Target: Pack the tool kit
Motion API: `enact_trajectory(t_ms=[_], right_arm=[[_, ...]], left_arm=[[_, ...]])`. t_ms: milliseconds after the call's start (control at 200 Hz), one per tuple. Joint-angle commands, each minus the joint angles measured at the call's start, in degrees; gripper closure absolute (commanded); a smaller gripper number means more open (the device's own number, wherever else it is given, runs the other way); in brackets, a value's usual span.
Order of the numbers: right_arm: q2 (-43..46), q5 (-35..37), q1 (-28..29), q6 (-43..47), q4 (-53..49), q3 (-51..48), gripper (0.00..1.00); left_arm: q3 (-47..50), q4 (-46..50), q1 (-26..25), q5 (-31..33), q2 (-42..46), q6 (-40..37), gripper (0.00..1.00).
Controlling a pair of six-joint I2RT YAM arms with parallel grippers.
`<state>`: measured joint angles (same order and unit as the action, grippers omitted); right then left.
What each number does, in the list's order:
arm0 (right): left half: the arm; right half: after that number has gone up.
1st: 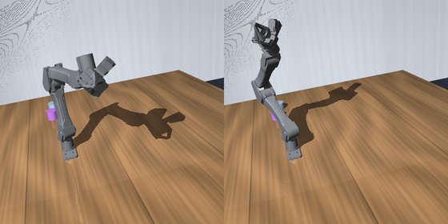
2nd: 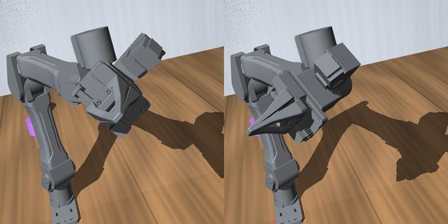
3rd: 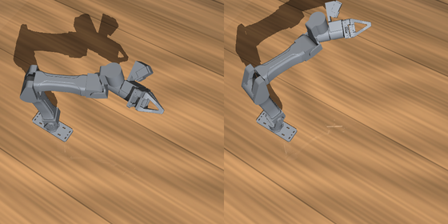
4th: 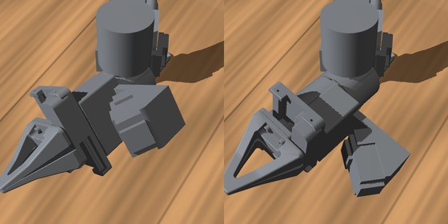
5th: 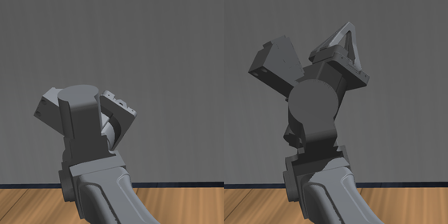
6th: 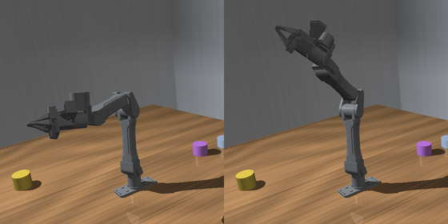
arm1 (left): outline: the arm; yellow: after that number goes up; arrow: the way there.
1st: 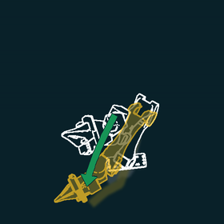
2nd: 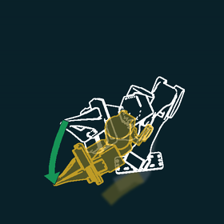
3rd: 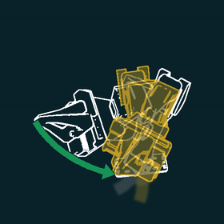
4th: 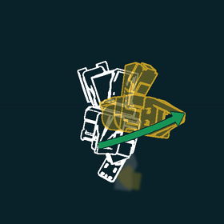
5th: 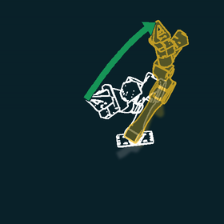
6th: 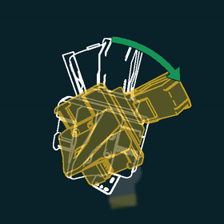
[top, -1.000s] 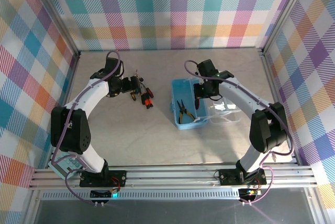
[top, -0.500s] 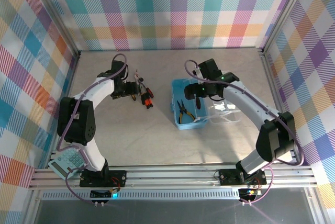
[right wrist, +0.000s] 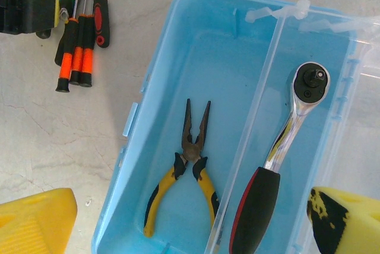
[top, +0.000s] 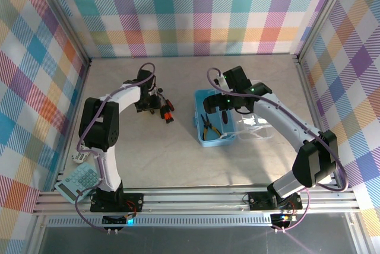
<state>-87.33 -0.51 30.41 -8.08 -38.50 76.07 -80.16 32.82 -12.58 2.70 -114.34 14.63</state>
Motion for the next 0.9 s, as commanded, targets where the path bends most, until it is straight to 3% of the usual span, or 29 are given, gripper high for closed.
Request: enact_trajectory(t_ms=[0, 215, 410, 715, 890], right_arm=[[0.93, -0.54, 0.06, 0.34, 0.07, -0.83, 0.01], [0.85, -0.72, 0.05, 0.17, 0.27, -0.88, 0.01], [0.85, -0.87, 0.02, 0.33, 0.09, -0.50, 0.01], [0.72, -1.16, 0.04, 0.34, 0.01, -0.22, 0.01], [1.04, -2.33, 0.04, 0.43, -0.26, 0.87, 0.01]], left_arm=[[-2.02, -0.12, 1.44, 1.19, -1.71, -0.04, 0.43], [-2.78, 0.32, 1.77, 0.40, -3.37, -0.40, 0.63], [0.91, -0.36, 2.11, 0.65, -1.63, -0.39, 0.68], [5.24, -0.30, 3.81, -0.69, 1.52, -0.42, 1.00], [3.58, 3.26, 3.88, -0.67, 8.33, -1.24, 1.00]])
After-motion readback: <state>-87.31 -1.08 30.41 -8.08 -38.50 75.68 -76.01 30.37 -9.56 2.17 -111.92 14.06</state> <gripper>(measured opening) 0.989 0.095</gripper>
